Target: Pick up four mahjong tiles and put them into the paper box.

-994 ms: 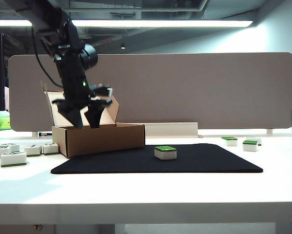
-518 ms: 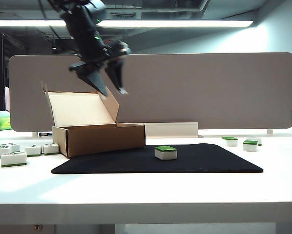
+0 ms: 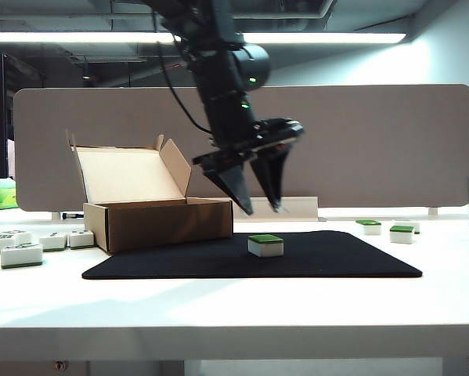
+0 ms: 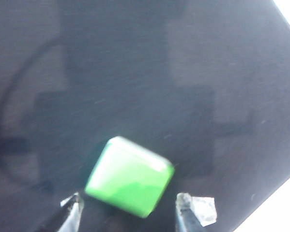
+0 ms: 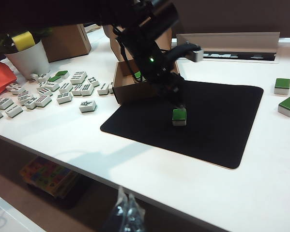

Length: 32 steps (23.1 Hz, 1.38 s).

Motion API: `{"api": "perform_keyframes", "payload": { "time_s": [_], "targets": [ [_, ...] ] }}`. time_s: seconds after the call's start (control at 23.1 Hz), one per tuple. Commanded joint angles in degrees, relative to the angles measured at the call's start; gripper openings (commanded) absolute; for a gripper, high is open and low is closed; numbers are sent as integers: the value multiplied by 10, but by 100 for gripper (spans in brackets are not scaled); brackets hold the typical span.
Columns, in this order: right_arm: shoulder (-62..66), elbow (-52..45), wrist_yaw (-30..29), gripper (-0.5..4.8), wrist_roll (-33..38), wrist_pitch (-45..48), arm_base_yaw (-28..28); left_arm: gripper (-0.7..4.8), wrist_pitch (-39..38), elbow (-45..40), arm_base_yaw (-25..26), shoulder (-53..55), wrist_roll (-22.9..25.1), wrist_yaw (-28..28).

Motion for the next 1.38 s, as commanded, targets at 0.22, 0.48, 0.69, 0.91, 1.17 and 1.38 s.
{"api": "perform_keyframes", "payload": {
  "time_s": [0.22, 0.48, 0.69, 0.91, 1.17, 1.38],
  "targets": [
    [-7, 2, 0, -1, -2, 6, 0, 246, -10, 1, -13, 32, -200, -60],
    [-7, 2, 0, -1, -2, 6, 0, 246, 5, 2, -21, 45, -237, -12],
    [-7, 2, -1, -1, -2, 6, 0, 238, 14, 2, -20, 57, -196, -87],
    [-7, 2, -1, -1, -2, 6, 0, 143, 13, 4, -19, 56, -143, -106],
    [-7, 2, -1, -1, -2, 6, 0, 143, 29, 5, -13, -15, -78, -134],
    [-7, 2, -1, -1, -2, 6, 0, 143, 27, 5, 76, -65, -63, -152]
  ]
}}
